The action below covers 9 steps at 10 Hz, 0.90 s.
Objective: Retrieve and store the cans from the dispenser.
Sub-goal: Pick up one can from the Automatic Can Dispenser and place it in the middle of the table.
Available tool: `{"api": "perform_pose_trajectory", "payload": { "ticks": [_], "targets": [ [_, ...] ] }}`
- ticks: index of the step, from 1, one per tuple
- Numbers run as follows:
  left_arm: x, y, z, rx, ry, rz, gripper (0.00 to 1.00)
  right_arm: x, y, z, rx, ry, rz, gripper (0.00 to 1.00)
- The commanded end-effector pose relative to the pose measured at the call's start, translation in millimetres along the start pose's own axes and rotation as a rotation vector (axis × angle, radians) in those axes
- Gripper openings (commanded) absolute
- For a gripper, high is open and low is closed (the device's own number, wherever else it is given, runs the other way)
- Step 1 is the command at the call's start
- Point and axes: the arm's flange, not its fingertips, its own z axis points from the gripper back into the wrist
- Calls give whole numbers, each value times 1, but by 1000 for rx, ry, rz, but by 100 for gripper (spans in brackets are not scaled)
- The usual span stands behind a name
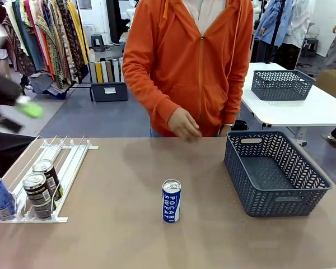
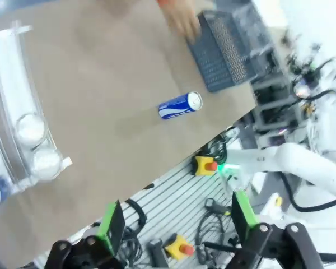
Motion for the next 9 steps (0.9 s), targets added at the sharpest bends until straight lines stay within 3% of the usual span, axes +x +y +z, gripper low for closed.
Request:
{"api": "perform_pose_trajectory", "payload": {
  "ticks": [1,3,4,5,6,9],
  "targets": [
    [-7,83,29,-143,-64,176,100,3,4,-2,17,-13,1,100],
    [-38,144,38,-328,-120,252,100,3,4,-2,17,-13,1,100],
    [-46,152,33,-399,-132,232,100,3,4,-2,17,-13,1,100],
    [-47,153,25,-380,-117,240,100,3,4,-2,17,-13,1,100],
    [-56,158,48,-316,-132,267,100,3,4,-2,17,-13,1,100],
    [-56,158,48,-316,-132,267,100,3,4,-2,17,-13,1,100]
  ]
}}
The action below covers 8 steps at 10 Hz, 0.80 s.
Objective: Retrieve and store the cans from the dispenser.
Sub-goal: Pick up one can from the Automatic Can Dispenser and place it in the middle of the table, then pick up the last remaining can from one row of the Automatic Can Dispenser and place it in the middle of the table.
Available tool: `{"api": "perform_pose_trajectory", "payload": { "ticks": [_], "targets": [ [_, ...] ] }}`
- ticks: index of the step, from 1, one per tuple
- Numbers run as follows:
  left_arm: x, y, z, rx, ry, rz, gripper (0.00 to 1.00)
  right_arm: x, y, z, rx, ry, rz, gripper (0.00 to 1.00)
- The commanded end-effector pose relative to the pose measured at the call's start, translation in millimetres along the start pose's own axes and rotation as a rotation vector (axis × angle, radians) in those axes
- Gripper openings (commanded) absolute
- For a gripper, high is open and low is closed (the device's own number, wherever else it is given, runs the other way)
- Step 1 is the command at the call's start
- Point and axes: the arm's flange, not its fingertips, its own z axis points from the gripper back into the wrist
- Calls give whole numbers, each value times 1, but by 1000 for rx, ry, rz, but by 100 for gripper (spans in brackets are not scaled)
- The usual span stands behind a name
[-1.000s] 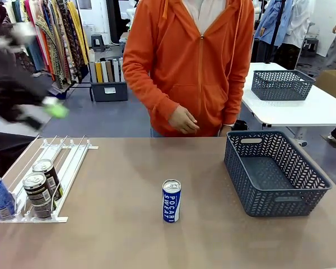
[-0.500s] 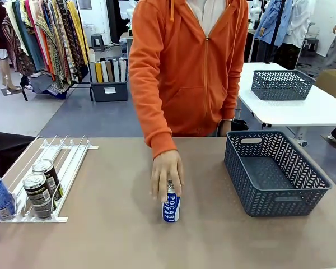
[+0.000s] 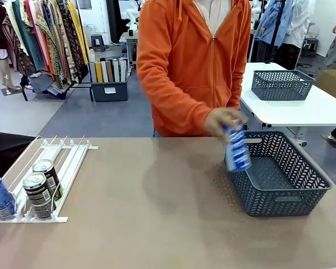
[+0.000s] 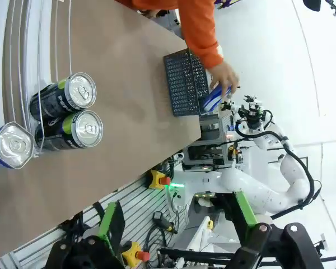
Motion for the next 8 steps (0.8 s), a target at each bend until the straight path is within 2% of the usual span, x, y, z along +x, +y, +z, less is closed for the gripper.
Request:
{"api": "perform_pose_trajectory", "payload": {
  "ticks": [1,7,8],
  "targets": [
    [0,-2,1,-11,-2,-21,100,3,4,-2,17,-13,1,100],
    [-1,-2,1,13,2,2,100,3,4,-2,17,-13,1,100],
    [-1,-14,-1,328,-47,52,100,3,4,-2,17,-13,1,100]
  ]
}}
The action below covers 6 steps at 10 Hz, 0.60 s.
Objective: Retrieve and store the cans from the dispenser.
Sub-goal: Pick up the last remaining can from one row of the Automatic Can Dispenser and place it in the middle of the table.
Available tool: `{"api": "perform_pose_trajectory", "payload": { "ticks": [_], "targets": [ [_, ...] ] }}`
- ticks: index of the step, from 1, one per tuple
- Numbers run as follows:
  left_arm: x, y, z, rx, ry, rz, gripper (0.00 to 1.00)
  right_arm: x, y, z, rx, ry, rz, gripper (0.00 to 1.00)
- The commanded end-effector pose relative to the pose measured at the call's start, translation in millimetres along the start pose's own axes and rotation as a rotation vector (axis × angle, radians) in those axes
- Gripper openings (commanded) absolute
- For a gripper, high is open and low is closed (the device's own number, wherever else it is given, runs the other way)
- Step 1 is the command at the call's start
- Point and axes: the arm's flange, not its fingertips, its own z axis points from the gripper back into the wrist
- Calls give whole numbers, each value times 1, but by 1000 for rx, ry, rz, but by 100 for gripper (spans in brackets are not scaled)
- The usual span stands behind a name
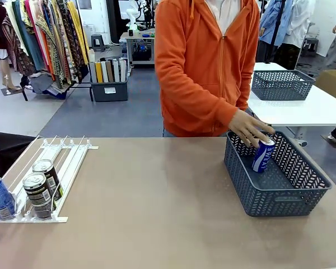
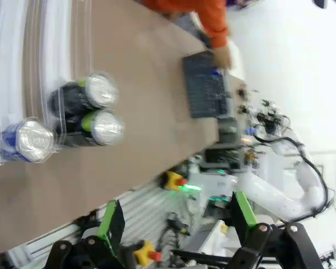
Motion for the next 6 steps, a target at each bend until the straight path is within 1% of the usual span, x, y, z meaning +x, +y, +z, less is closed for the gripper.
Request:
{"api": "perform_pose_trajectory", "payload": {
  "ticks": [1,2,3,4,5,6],
  "targets": [
    [-7,-30,-8,451,-49,-20,100,3,4,-2,17,-13,1,100],
    [-11,-48,-20,763,-86,-152,100,3,4,-2,17,-13,1,100],
    [-16,-68,-35,965,-123,-250,100,3,4,-2,17,-13,1,100],
    [-14,-79,-53,1073,-103,-366,100,3,4,-2,17,-13,1,100],
    [-12,-81,-65,1210,-6,-408,100,3,4,-2,17,-13,1,100],
    [-9,-86,-74,1209,25,-443,100,3,4,-2,17,-13,1,100]
  ]
}}
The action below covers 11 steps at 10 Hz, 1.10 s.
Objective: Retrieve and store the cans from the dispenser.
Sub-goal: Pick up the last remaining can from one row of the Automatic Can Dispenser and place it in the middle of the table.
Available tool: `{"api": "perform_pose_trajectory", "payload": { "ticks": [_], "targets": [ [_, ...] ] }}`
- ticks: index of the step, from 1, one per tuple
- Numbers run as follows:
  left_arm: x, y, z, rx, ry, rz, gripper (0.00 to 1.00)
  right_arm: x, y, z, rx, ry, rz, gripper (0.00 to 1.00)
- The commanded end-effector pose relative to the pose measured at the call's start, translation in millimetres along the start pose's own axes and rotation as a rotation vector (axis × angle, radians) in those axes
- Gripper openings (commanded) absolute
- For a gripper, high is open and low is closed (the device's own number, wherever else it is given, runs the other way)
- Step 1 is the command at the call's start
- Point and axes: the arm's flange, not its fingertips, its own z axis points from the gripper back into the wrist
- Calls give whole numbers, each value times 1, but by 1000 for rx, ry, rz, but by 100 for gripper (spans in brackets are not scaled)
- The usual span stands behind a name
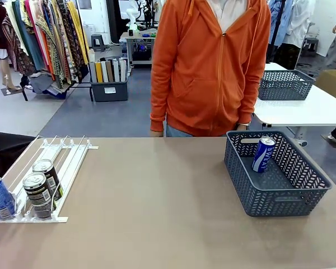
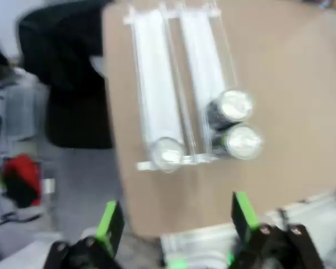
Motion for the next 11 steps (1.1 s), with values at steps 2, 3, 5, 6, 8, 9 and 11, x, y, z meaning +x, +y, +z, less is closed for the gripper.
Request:
{"api": "perform_pose_trajectory", "payload": {
  "ticks": [2,3,5,6,8,9,11],
  "targets": [
    [0,0,0,0,0,0,100,3,4,-2,18,-14,1,100],
    [0,0,0,0,0,0,100,3,4,-2,18,-14,1,100],
    [7,-9,-5,60,22,-42,100,3,4,-2,18,-14,1,100],
    [13,-8,-26,26,45,-53,100,3,4,-2,18,-14,1,100],
    [15,2,-68,28,99,49,100,3,4,-2,18,-14,1,100],
    [14,7,-85,92,135,114,100,3,4,-2,18,-14,1,100],
    [12,15,-119,66,205,166,100,3,4,-2,18,-14,1,100]
  ]
}}
